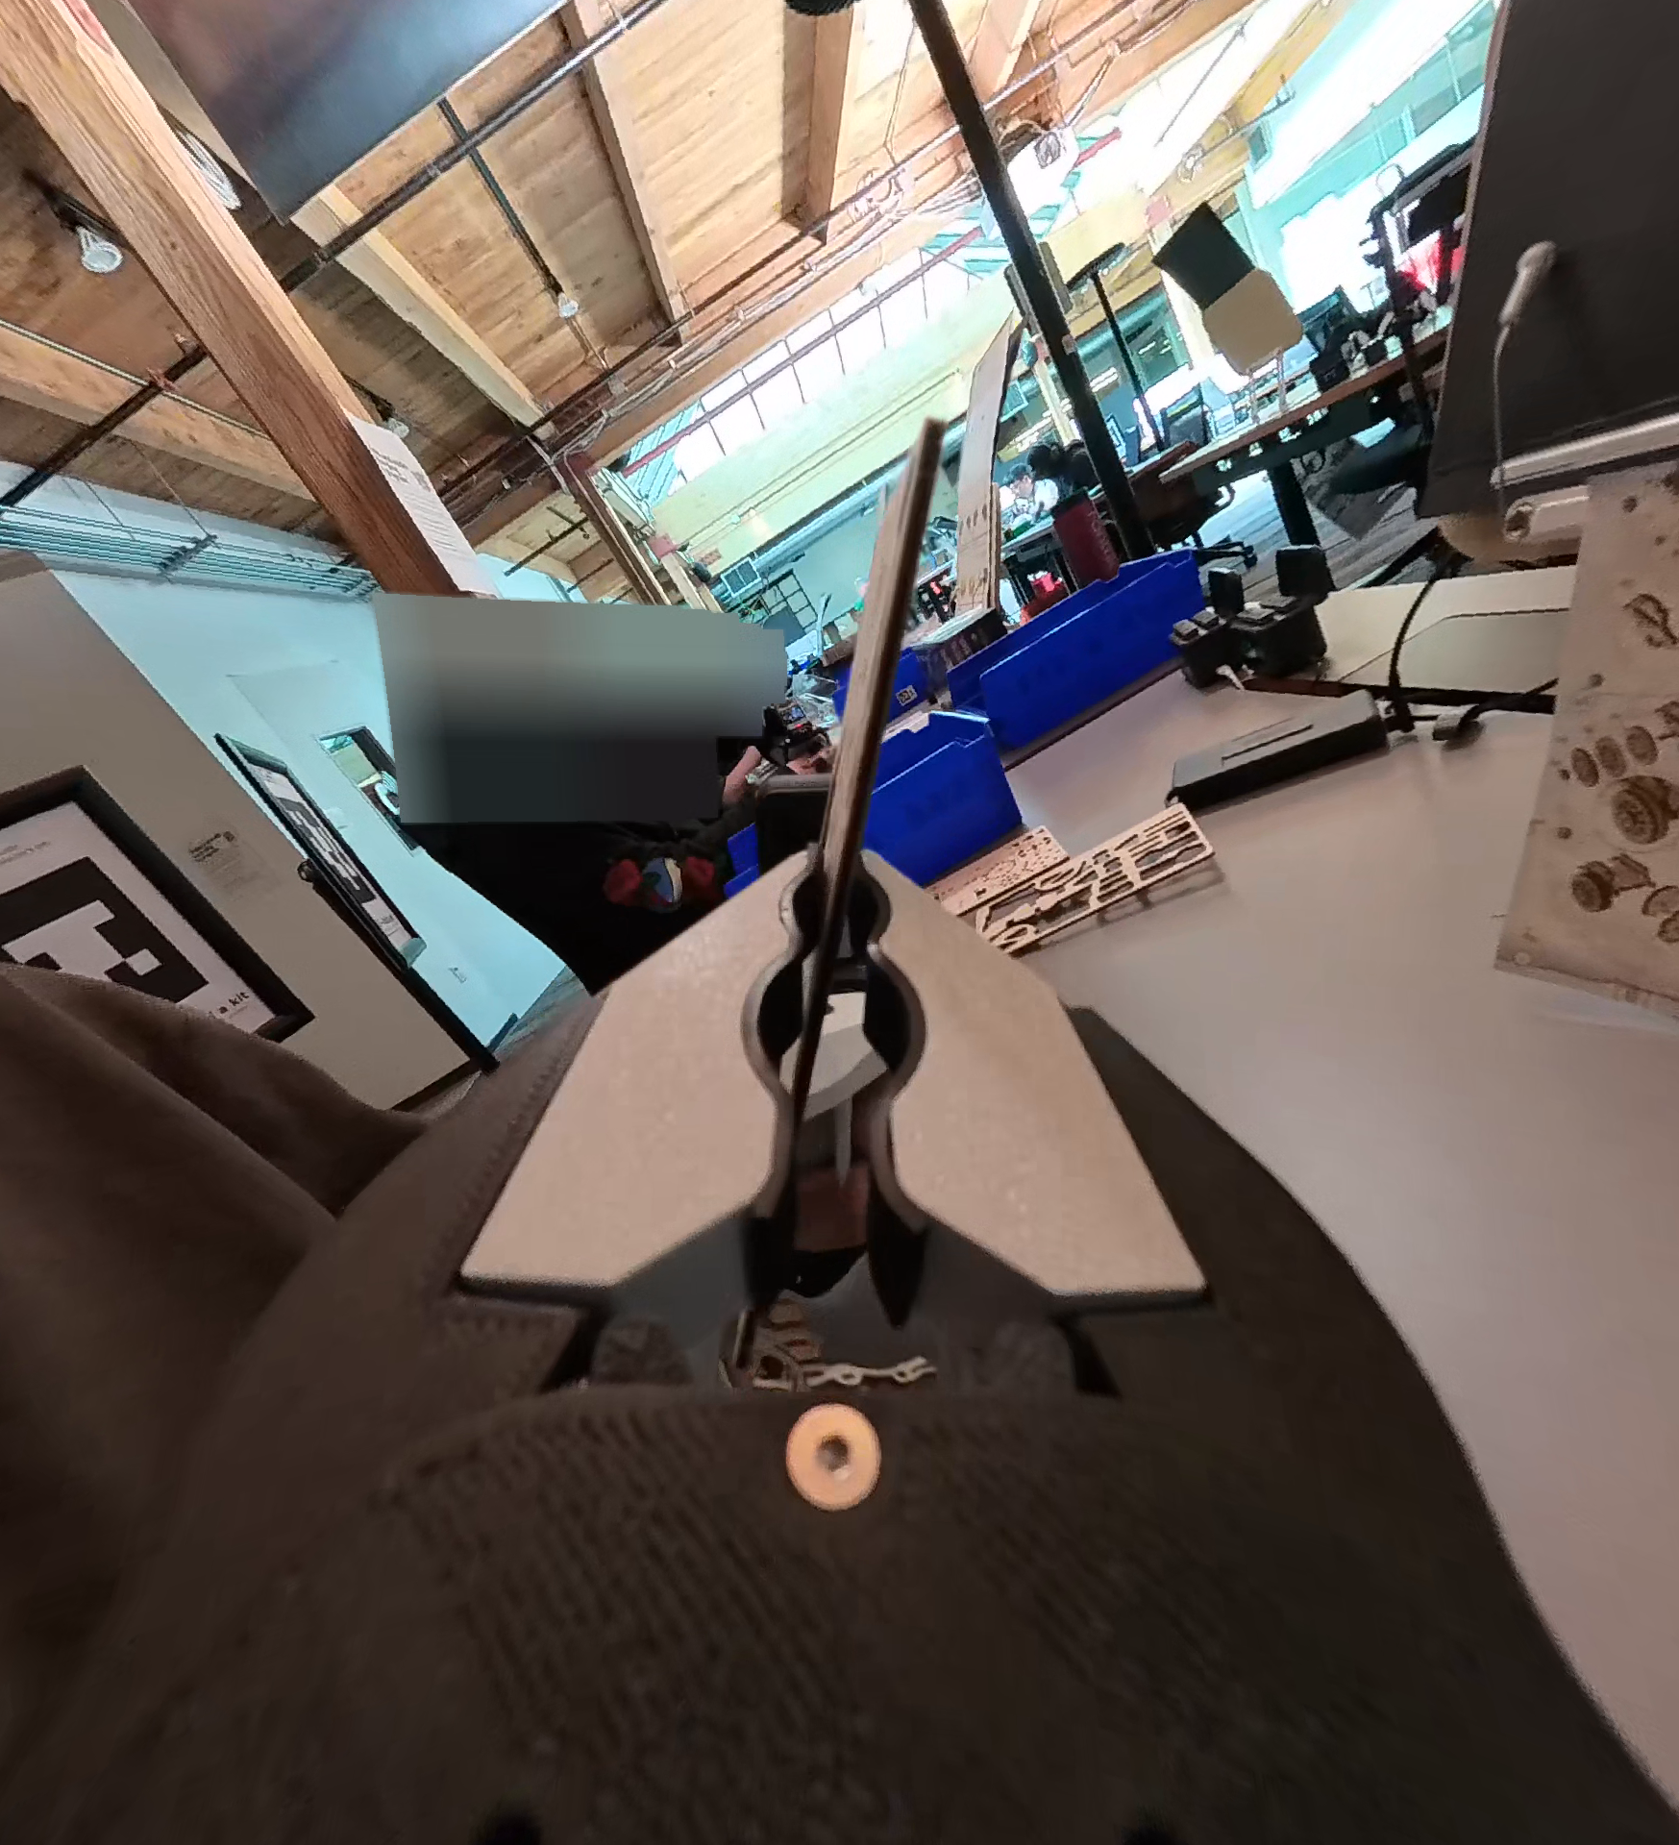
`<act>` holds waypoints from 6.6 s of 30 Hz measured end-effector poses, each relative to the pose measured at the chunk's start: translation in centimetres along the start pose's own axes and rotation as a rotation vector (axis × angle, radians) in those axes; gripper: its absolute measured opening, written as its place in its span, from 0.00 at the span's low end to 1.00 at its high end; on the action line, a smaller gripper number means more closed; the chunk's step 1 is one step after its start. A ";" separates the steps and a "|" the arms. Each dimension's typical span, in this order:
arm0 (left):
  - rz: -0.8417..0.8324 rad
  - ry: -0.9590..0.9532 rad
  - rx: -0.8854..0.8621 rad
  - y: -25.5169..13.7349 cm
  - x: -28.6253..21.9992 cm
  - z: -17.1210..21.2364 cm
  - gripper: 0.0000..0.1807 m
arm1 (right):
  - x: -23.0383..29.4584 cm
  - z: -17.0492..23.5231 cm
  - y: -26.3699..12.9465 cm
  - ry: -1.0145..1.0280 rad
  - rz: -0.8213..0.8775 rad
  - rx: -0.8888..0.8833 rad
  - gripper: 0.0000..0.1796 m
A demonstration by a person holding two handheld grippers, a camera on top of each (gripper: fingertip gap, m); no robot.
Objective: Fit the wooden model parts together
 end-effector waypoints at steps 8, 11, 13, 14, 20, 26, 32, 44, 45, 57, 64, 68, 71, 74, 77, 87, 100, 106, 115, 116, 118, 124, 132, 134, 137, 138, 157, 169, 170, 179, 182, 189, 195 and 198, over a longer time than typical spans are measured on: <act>0.024 -0.105 -0.061 -1.5 1.7 -0.1 0.03 | -1.4 0.9 0.0 0.027 0.021 0.018 0.01; 0.015 -0.115 -0.022 -1.4 2.1 0.4 0.04 | -1.8 1.4 0.2 0.033 0.026 0.035 0.01; 0.006 -0.123 -0.015 -1.4 2.4 0.6 0.08 | -2.0 1.8 0.4 0.032 0.034 0.059 0.01; 0.003 -0.131 -0.017 -1.5 2.5 0.6 0.08 | -2.0 2.0 0.5 0.029 0.037 0.071 0.01; -0.028 -0.142 -0.004 -1.8 3.1 0.8 0.01 | -2.0 2.7 1.1 0.016 0.050 0.114 0.01; -0.081 -0.094 -0.006 -1.9 3.2 0.6 0.01 | -2.9 2.1 0.7 0.030 0.111 0.057 0.10; -0.145 -0.119 -0.139 -4.5 4.6 -0.8 0.01 | -4.2 2.3 0.4 0.025 0.209 0.050 0.22; -0.389 -0.111 -0.289 -11.6 7.8 -2.4 0.01 | -7.7 7.7 2.3 -0.072 0.461 0.308 0.23; -0.412 -0.099 -0.286 -12.1 7.9 -2.5 0.01 | -8.2 8.3 2.3 -0.112 0.510 0.359 0.20; -0.548 -0.106 -0.268 -14.5 9.8 -2.2 0.01 | -9.7 5.4 -0.4 -0.481 1.051 0.165 0.00; -0.575 -0.111 -0.276 -14.9 10.2 -2.1 0.01 | -9.3 4.0 -2.0 -0.297 0.980 0.042 0.00; -0.590 -0.097 -0.289 -15.1 10.2 -2.2 0.01 | -9.5 3.3 -3.2 -0.269 1.010 0.030 0.00; -0.591 -0.092 -0.291 -15.1 10.2 -2.2 0.01 | -10.1 3.2 -4.6 -0.288 1.077 0.057 0.00; -0.590 -0.098 -0.304 -15.2 10.4 -2.2 0.01 | -10.3 3.0 -5.4 -0.356 1.157 0.091 0.00; -0.582 -0.111 -0.319 -15.4 10.5 -2.3 0.00 | -9.8 2.4 -5.8 -0.394 1.210 0.037 0.01; -0.576 -0.114 -0.318 -15.4 10.5 -2.3 0.00 | -9.3 3.1 -4.3 -0.462 1.173 0.077 0.01; -0.586 -0.129 -0.290 -15.0 10.9 -2.1 0.01 | -10.0 6.8 -0.2 -0.369 1.069 0.337 0.18; -0.582 -0.122 -0.284 -14.8 10.9 -2.1 0.01 | -9.6 7.7 0.4 -0.377 0.973 0.393 0.36; -0.581 -0.118 -0.279 -14.7 10.8 -2.1 0.01 | -9.4 7.6 0.4 -0.283 0.885 0.345 0.41; -0.580 -0.118 -0.279 -14.7 10.8 -2.1 0.01 | -9.3 7.6 0.4 -0.288 0.887 0.347 0.41; -0.579 -0.117 -0.281 -14.7 10.8 -2.1 0.01 | -9.3 7.6 0.5 -0.294 0.887 0.347 0.41; -0.578 -0.117 -0.282 -14.7 10.8 -2.1 0.01 | -9.2 7.8 0.8 -0.293 0.878 0.350 0.41; -0.575 -0.122 -0.288 -14.8 10.8 -2.1 0.01 | -8.8 7.9 1.3 -0.255 0.802 0.328 0.41; -0.574 -0.123 -0.289 -14.8 10.8 -2.1 0.01 | -8.7 7.9 1.3 -0.268 0.810 0.330 0.40; -0.575 -0.123 -0.291 -14.8 10.8 -2.1 0.01 | -8.6 7.9 1.4 -0.282 0.817 0.331 0.39; -0.574 -0.123 -0.291 -14.8 10.8 -2.1 0.01 | -8.6 7.9 1.4 -0.284 0.817 0.331 0.39; -0.456 -0.056 -0.254 -12.5 8.9 -1.9 0.01 | -8.6 9.1 2.9 -0.258 0.754 0.358 0.36; -0.327 -0.086 -0.202 -9.4 6.0 0.2 0.01 | -6.2 8.6 6.9 0.009 0.345 0.258 0.22; -0.322 -0.089 -0.193 -9.2 6.0 0.3 0.01 | -6.1 8.6 7.1 0.039 0.314 0.253 0.20; -0.294 -0.166 -0.212 -9.1 6.3 0.6 0.02 | -5.2 9.0 8.1 0.168 0.123 0.263 0.04; -0.276 -0.188 -0.210 -9.1 6.3 0.6 0.04 | -4.8 8.8 8.1 0.175 0.091 0.254 0.01; -0.207 -0.194 -0.189 -8.6 5.7 0.8 0.02 | -4.4 8.5 7.9 0.222 0.027 0.225 0.01; -0.169 -0.199 -0.196 -8.5 5.3 0.8 0.01 | -4.3 8.4 7.8 0.224 0.011 0.226 0.01; -0.118 -0.222 -0.195 -8.3 5.1 0.8 0.01 | -4.1 8.2 7.8 0.227 -0.003 0.219 0.01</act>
Point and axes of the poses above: each gripper's, where its closed fingertips meet, y out along the fingers, z out of its underside, x = y × z across the jaws, the point moved 2 cm from there along -y, back along the fingers, and after that the axes turned 13 degrees about x, right-handed, at the moved point
